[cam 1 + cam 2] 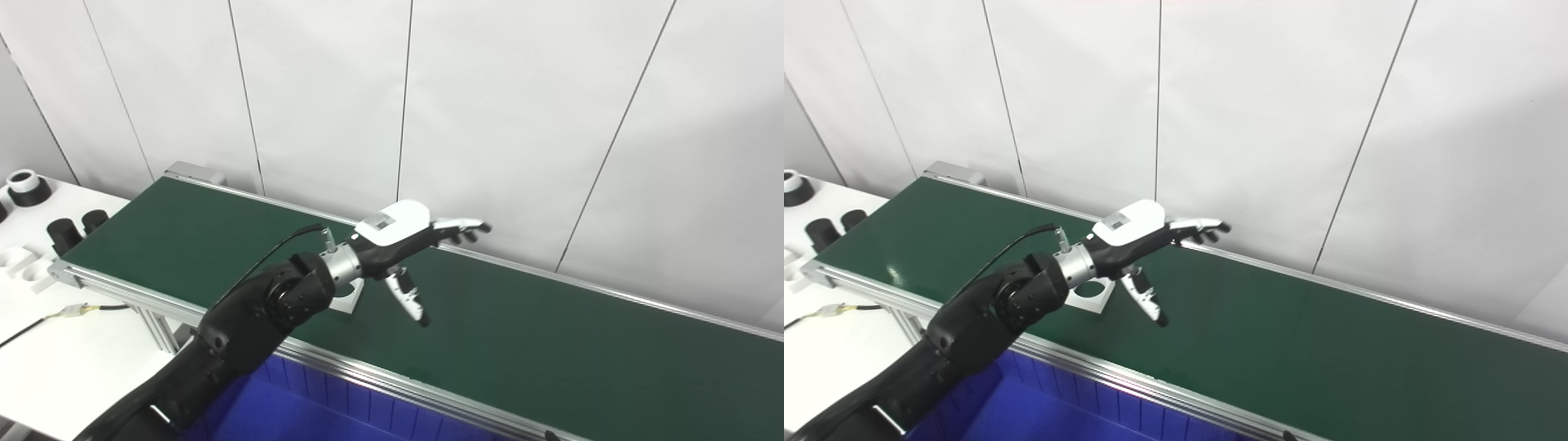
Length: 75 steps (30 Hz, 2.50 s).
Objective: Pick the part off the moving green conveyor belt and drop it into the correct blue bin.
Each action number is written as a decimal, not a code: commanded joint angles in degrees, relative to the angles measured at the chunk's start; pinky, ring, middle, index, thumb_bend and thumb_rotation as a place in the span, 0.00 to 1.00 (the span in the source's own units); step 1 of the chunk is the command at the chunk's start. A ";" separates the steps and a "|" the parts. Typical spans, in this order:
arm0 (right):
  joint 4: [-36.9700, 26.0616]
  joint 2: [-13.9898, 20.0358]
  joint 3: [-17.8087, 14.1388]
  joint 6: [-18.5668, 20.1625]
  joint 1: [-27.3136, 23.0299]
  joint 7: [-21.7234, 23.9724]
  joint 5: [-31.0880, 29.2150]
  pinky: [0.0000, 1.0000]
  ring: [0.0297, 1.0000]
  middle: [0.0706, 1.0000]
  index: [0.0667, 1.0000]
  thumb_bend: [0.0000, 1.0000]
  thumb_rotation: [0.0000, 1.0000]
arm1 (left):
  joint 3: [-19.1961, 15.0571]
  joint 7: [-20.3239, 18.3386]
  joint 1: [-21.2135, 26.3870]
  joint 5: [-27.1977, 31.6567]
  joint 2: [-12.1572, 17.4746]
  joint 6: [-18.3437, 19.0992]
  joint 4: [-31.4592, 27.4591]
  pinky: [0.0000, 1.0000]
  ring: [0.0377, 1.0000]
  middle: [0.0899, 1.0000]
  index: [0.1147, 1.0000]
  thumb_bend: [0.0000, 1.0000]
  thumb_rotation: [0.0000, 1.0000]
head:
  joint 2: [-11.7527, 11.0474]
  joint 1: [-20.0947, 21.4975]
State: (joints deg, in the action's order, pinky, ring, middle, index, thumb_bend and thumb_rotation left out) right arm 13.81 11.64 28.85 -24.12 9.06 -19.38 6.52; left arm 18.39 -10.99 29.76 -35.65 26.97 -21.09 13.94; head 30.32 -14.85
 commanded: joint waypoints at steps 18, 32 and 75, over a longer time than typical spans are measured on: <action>-2.49 -0.24 1.00 -2.80 -0.15 -0.73 1.57 0.88 0.93 0.97 0.95 0.90 1.00 | 5.70 1.35 8.49 -15.28 1.67 2.60 10.52 0.81 0.81 0.81 0.85 1.00 0.17 | 0.21 1.12; -2.68 -0.43 1.98 -2.80 -0.34 -1.49 2.25 0.87 0.93 0.97 0.95 0.89 1.00 | 7.38 2.61 9.41 -18.04 -0.74 5.62 13.74 0.86 0.85 0.85 0.87 1.00 0.21 | 0.26 1.94; -4.92 0.00 2.40 -2.80 0.52 -0.88 2.99 0.85 0.92 0.96 0.93 0.89 1.00 | 17.71 5.82 11.93 -21.35 -2.51 8.08 26.50 0.19 0.23 0.42 0.42 0.53 0.00 | 1.65 3.45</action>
State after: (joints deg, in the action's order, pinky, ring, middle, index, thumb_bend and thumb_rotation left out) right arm 10.35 11.68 31.19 -24.12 9.79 -20.17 8.91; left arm 36.71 -4.57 40.94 -57.45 23.12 -14.54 40.69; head 31.90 -11.51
